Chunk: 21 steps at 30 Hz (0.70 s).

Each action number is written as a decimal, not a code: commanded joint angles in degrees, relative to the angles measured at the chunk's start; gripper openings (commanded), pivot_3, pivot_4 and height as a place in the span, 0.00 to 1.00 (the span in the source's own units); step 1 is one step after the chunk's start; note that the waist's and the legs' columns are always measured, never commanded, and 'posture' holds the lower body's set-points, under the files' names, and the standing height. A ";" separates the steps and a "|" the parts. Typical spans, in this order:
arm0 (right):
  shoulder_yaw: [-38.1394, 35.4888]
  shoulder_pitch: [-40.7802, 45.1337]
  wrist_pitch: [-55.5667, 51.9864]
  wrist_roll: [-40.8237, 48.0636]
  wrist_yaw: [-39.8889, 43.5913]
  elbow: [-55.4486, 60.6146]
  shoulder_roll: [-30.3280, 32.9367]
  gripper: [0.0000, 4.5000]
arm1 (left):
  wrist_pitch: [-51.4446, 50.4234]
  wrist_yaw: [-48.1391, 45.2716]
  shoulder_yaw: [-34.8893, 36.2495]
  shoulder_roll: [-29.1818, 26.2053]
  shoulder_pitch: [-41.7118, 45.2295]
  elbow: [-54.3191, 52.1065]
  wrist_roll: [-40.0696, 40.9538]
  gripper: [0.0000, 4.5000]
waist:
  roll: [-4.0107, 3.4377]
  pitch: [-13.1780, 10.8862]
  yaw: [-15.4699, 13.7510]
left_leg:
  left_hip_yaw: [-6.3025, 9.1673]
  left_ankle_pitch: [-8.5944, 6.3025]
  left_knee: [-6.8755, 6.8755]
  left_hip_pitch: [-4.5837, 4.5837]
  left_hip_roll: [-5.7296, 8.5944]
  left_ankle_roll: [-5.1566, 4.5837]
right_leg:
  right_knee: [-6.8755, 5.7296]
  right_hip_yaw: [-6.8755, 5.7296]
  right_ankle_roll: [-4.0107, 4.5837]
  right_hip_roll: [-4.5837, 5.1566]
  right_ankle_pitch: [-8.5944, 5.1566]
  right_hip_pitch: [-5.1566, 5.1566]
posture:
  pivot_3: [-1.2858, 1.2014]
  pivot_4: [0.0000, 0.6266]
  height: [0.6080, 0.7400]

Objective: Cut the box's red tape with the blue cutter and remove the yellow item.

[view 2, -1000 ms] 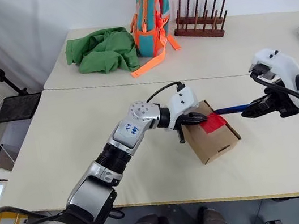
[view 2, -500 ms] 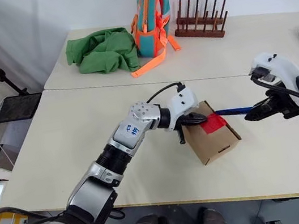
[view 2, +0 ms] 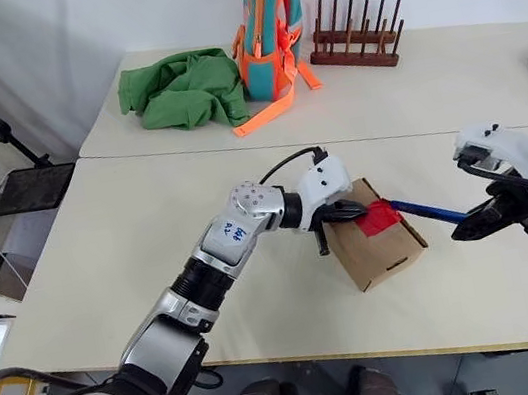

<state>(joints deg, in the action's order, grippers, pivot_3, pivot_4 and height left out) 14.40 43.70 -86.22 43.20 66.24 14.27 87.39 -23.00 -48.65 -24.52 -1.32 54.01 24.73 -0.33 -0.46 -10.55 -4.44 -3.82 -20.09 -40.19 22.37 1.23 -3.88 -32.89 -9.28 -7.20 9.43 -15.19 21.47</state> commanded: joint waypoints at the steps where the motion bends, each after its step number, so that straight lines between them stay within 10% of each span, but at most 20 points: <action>1: -1.45 -1.78 0.64 0.48 1.46 0.98 0.16 0.03 | -3.70 -0.71 -4.52 -0.63 -3.43 3.94 -3.42 0.00 | 0.00 0.00 0.00 | 0.00 0.00 -0.01 0.00 -0.01 0.00 | 0.00 0.00 0.00 0.00 0.00 0.00 | 0.52 0.24 1.00; 21: 5.41 4.63 2.42 -5.93 4.58 -1.56 -4.00 0.03 | -3.68 -0.70 -4.77 -0.57 -3.59 3.72 -3.29 0.00 | -0.03 0.08 0.48 | -0.01 0.02 -0.04 -0.02 -0.01 0.06 | -0.04 0.02 -0.04 -0.01 -0.02 -0.02 | 0.52 0.24 1.00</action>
<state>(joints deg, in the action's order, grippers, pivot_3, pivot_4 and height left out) 19.32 47.28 -84.72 37.00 68.62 12.22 83.53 -23.02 -48.57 -24.52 -1.93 53.92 24.52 -0.33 -0.49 -10.47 -3.95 -3.83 -20.07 -40.23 22.35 1.22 -3.82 -32.93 -9.27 -7.24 9.42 -15.21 21.45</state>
